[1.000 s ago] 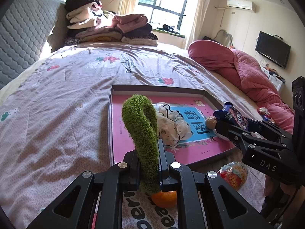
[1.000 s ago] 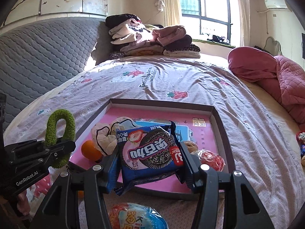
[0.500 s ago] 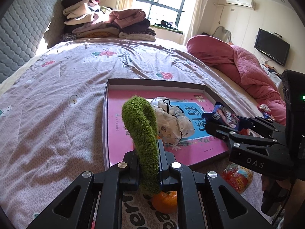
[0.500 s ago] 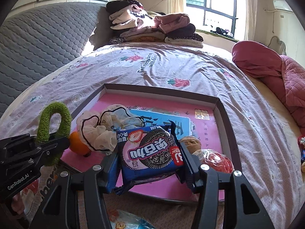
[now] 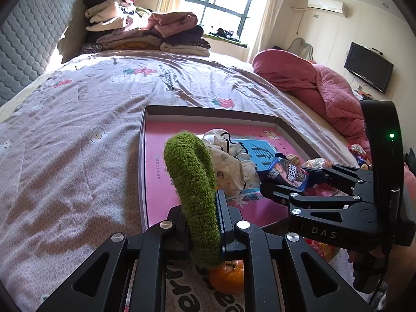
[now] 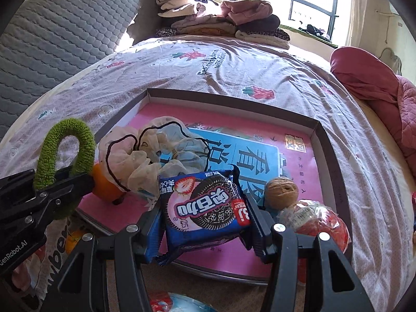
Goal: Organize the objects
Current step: 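Lower and open right tool to drop the cookie packet onto the book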
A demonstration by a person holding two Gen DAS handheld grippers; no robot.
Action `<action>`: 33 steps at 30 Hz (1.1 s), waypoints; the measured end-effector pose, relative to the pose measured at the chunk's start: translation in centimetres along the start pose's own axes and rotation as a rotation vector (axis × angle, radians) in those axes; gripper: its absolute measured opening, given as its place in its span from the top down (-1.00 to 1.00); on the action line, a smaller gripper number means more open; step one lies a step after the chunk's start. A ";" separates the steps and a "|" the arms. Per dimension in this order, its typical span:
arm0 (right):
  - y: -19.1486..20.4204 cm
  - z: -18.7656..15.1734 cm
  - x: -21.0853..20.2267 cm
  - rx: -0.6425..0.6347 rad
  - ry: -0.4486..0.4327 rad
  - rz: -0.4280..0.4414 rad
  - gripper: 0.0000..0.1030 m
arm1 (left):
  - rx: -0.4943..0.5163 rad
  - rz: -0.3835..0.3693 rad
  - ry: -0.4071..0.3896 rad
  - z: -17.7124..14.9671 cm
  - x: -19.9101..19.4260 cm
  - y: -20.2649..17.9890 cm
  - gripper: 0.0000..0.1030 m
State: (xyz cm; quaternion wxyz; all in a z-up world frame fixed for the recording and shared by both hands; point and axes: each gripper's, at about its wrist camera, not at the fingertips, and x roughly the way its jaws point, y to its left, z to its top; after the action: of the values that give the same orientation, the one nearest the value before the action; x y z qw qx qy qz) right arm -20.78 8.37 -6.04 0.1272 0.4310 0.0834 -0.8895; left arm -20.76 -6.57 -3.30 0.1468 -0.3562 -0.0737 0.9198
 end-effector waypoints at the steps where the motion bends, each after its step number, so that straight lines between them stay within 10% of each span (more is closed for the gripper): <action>1: 0.0 0.0 0.2 0.001 0.010 0.001 -0.08 | -0.002 0.000 -0.001 0.0 0.0 0.0 0.66; 33: -1.4 -0.3 -0.6 0.057 0.064 -0.051 -0.10 | -0.015 -0.018 0.020 -0.3 0.5 -0.4 0.23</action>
State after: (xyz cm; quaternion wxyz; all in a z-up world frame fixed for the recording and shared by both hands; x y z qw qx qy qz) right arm -20.60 9.87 -5.72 0.0894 0.4602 0.0729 -0.8803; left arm -20.81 -6.07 -3.73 0.1533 -0.3658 -0.0822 0.9143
